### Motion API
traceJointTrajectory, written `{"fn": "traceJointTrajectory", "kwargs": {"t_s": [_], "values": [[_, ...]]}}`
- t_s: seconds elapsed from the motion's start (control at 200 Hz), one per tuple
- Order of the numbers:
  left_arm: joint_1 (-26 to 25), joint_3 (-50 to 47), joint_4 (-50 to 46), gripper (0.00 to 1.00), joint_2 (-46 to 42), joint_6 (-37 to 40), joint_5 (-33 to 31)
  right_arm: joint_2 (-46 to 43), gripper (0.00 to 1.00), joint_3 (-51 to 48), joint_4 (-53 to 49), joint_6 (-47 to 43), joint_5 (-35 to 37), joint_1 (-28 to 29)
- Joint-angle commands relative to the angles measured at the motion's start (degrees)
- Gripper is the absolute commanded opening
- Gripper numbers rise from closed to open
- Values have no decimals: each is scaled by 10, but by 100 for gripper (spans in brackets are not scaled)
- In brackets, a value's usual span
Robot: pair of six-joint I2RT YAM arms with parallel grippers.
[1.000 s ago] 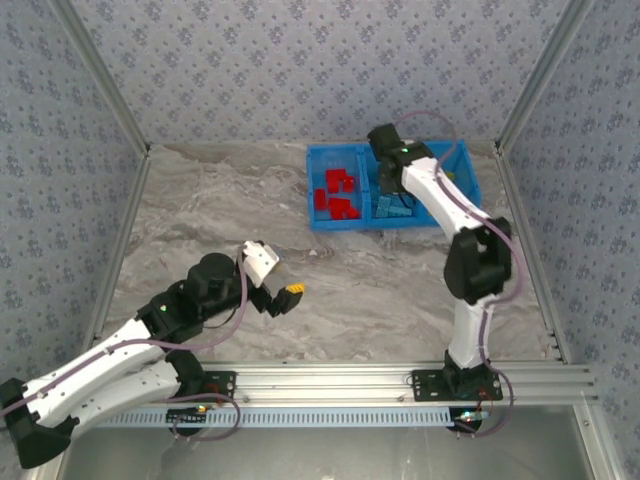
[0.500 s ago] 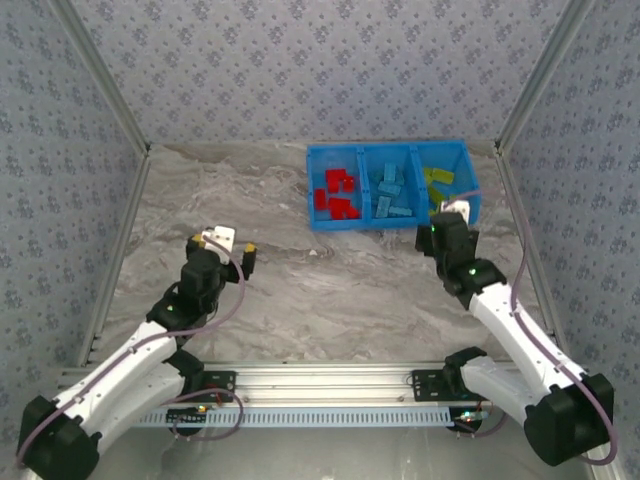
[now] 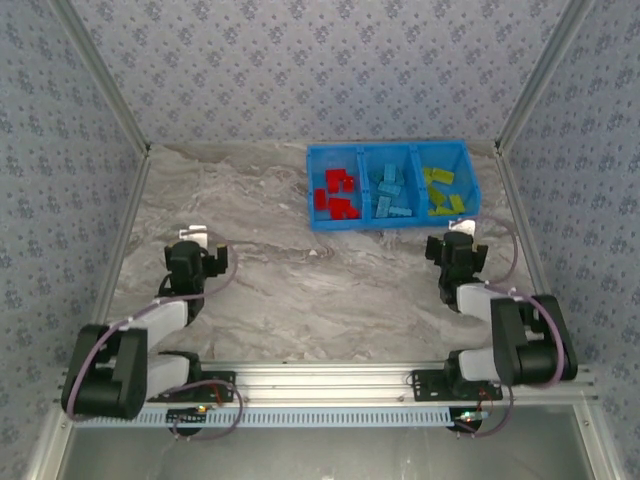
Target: Sort the legos into containers by color
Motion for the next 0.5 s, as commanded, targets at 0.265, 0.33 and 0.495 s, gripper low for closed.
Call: {"fn": "traceJointTrajectory", "kwargs": {"t_s": [0.265, 0.33, 0.495], "values": [[76, 71, 168, 99, 174, -39, 132, 55, 100, 16, 105, -27, -105, -36], [75, 71, 167, 99, 173, -39, 131, 55, 100, 18, 101, -29, -112, -36], [74, 72, 165, 99, 172, -38, 129, 55, 100, 19, 99, -29, -113, -37]]}}
